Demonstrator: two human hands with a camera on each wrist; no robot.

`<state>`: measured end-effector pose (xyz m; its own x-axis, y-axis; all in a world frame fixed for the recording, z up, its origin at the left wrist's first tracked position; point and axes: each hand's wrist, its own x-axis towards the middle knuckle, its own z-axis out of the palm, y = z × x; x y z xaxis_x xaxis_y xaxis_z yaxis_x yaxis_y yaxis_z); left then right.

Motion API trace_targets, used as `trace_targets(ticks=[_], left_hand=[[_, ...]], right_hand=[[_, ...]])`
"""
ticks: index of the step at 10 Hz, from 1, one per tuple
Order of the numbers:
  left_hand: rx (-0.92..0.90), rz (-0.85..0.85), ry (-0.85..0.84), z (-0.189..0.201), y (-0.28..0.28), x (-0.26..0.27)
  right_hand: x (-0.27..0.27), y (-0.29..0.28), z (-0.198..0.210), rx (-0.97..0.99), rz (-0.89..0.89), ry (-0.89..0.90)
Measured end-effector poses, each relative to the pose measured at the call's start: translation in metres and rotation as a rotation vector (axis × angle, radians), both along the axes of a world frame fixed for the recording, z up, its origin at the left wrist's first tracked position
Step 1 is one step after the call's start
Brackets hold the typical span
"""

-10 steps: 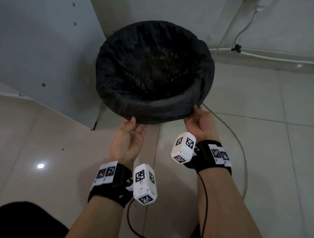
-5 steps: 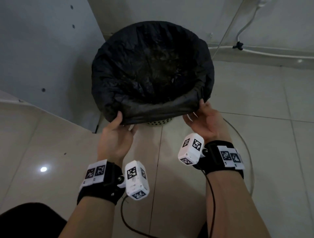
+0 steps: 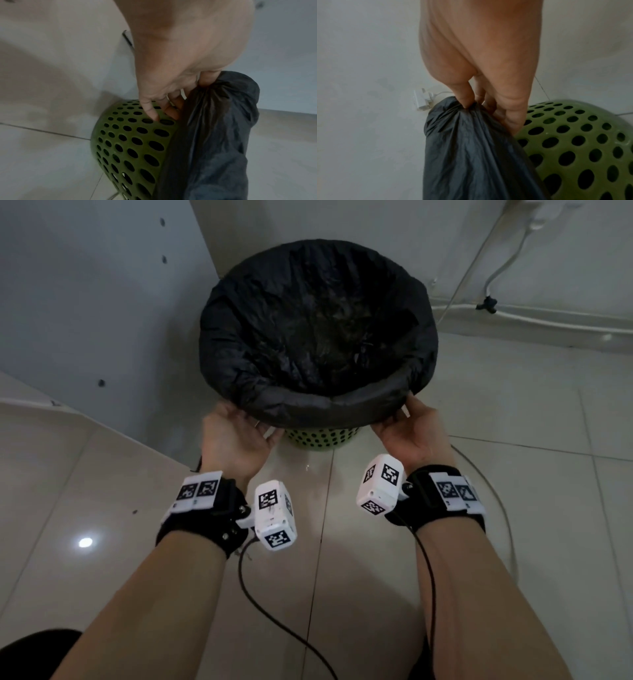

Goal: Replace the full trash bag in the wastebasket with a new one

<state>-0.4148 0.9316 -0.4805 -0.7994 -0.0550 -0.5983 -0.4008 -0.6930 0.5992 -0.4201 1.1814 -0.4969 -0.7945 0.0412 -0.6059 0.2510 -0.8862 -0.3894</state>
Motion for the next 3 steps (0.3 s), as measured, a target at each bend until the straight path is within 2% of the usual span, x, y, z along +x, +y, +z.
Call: trace_targets(ticks=[2, 3], left_hand=[[-0.086, -0.061, -0.055, -0.007, -0.007, 0.000], [-0.157, -0.061, -0.161, -0.020, -0.021, 0.022]], right_hand=[[-0.002, 0.000, 0.001, 0.067, -0.027, -0.050], [0.016, -0.003, -0.008, 0.122, 0.003, -0.185]])
